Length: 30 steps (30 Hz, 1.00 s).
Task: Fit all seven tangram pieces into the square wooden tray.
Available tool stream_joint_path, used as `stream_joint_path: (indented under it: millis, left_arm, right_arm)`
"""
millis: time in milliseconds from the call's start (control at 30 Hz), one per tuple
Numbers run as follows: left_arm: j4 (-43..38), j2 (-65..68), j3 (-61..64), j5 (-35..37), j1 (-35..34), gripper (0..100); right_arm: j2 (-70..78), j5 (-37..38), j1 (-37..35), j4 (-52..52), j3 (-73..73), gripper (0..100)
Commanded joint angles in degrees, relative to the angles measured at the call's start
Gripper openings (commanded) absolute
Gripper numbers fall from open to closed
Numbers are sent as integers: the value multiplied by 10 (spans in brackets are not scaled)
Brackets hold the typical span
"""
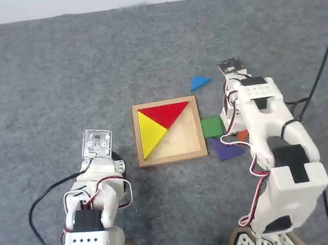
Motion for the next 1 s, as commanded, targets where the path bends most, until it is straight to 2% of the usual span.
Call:
stream_joint_path:
  millis: [0, 200, 367, 467, 600, 767, 967]
  left_arm:
    - [3, -7, -5, 4, -3, 15]
    - [3, -7, -5, 4, -3, 15]
    - [3, -7, -5, 4, -3, 15]
    - [3, -7, -5, 4, -3, 15]
    - [3, -7, -5, 4, -3, 15]
    - [3, -7, -5, 4, -3, 15]
    - [3, -7, -5, 4, -3, 15]
  right_arm:
    - [7, 9, -3, -13, -7, 108]
    - [0, 5, -9, -7, -7, 106]
    - [-79, -4, -34, 38, -5, 106]
    - [-136, -47, -62, 52, -5, 107]
    - [-174, -58, -124, 69, -8, 107]
    - [-158, -93, -189, 77, -42, 107]
    - [-54, -108, -212, 73, -128, 107]
